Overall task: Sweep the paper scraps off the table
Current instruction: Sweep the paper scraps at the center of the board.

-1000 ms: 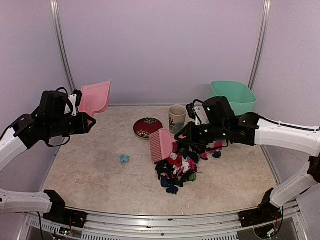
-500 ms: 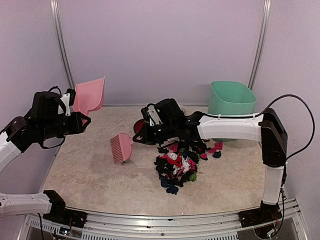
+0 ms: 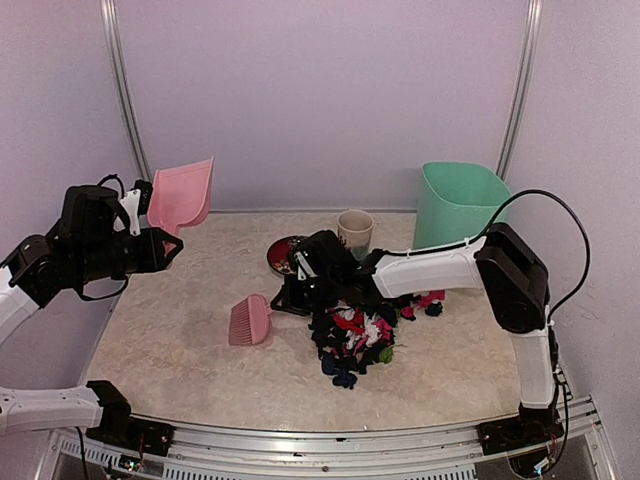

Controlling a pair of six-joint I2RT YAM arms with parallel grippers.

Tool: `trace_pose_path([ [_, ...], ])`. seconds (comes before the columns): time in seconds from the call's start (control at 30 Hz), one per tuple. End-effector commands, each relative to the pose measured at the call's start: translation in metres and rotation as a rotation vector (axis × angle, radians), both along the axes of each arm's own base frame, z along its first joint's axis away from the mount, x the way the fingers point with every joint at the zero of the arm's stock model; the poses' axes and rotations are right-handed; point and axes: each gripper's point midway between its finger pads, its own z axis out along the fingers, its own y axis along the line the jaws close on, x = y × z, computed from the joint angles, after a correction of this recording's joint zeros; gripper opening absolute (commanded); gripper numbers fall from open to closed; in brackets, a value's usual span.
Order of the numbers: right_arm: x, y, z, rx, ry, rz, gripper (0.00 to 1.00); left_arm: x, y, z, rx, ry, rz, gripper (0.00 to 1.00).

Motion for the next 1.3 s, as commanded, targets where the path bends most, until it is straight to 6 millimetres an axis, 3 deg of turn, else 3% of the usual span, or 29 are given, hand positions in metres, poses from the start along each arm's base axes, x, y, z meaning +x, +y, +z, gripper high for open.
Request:
trace_pose_path([
  [0.0, 0.006, -0.042, -0.006, -0.077, -0.009, -0.101, 0.00, -0.005, -0.010, -0.003, -0.012, 0.002, -0.043, 0.00],
  [0.13, -0.002, -0.087, -0.015, -0.129, 0.005, -0.156, 0.00, -0.006, -0.020, -0.009, -0.007, 0.010, -0.072, 0.00],
  [0.37, -0.015, -0.153, -0.001, -0.173, -0.026, -0.251, 0.00, -0.009, -0.042, -0.027, 0.003, 0.045, -0.131, 0.00],
  [0.47, -0.021, -0.169, 0.017, -0.165, -0.062, -0.261, 0.00, -0.012, -0.052, -0.036, 0.012, 0.063, -0.160, 0.00],
  [0.73, -0.032, -0.197, 0.088, -0.103, -0.212, -0.268, 0.00, -0.025, -0.077, -0.060, 0.008, 0.119, -0.228, 0.00],
  [0.9, -0.032, -0.232, 0.124, -0.158, -0.342, -0.300, 0.00, -0.035, -0.092, -0.081, 0.021, 0.174, -0.247, 0.00],
  [1.1, -0.032, -0.275, 0.154, -0.284, -0.542, -0.304, 0.00, -0.048, -0.099, -0.105, 0.048, 0.238, -0.267, 0.00],
  [1.27, -0.032, -0.300, 0.170, -0.424, -0.721, -0.270, 0.00, -0.072, -0.113, -0.126, 0.077, 0.296, -0.335, 0.00],
])
